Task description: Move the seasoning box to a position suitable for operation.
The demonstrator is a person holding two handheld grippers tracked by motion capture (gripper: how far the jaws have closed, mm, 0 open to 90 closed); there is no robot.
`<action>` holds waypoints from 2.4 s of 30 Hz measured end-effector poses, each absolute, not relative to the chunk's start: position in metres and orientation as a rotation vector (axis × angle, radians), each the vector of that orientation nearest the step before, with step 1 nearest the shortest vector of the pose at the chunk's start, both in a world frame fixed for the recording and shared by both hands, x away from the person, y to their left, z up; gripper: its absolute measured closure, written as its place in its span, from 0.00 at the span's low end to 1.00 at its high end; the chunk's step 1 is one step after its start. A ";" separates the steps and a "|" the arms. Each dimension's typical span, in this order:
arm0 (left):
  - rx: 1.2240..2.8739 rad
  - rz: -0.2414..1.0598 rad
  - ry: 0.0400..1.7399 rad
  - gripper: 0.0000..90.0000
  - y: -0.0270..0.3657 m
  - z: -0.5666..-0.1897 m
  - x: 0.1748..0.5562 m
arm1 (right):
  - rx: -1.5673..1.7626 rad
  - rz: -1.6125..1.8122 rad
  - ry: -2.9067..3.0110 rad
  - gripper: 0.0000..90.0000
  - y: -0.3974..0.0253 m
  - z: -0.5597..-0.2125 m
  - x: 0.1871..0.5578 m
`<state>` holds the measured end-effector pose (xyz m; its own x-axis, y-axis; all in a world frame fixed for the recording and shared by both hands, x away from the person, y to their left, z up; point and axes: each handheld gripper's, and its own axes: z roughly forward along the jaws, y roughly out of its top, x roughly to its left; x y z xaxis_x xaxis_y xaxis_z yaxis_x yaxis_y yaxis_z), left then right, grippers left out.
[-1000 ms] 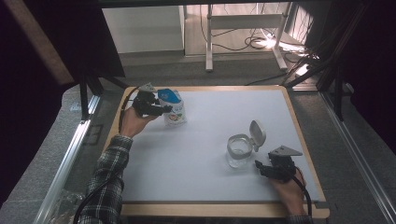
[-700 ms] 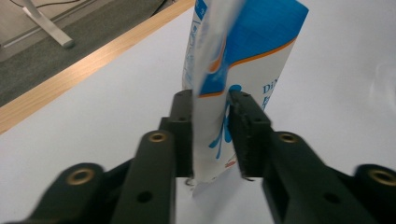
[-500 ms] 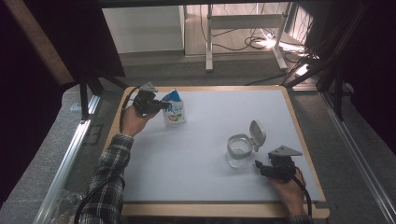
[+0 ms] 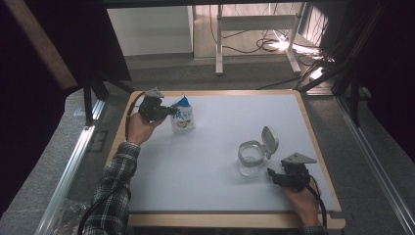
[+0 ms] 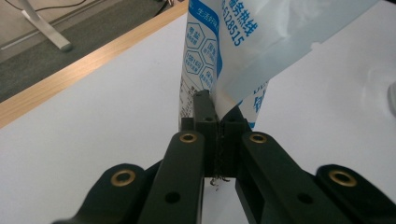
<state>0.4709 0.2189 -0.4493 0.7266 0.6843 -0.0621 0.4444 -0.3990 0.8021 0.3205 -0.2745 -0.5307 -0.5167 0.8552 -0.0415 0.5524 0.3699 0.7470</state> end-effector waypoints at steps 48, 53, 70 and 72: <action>2.009 0.270 0.769 1.00 0.200 -0.427 0.402 | 1.250 0.921 2.193 0.27 -0.276 -0.529 0.308; 2.013 0.271 0.759 1.00 0.194 -0.424 0.392 | 1.241 0.930 2.205 0.28 -0.274 -0.528 0.303; 2.002 0.213 0.735 1.00 0.175 -0.424 0.368 | 1.175 0.984 2.247 0.30 -0.263 -0.523 0.280; 2.000 0.209 0.731 1.00 0.173 -0.423 0.366 | 1.162 0.978 2.256 0.31 -0.260 -0.523 0.278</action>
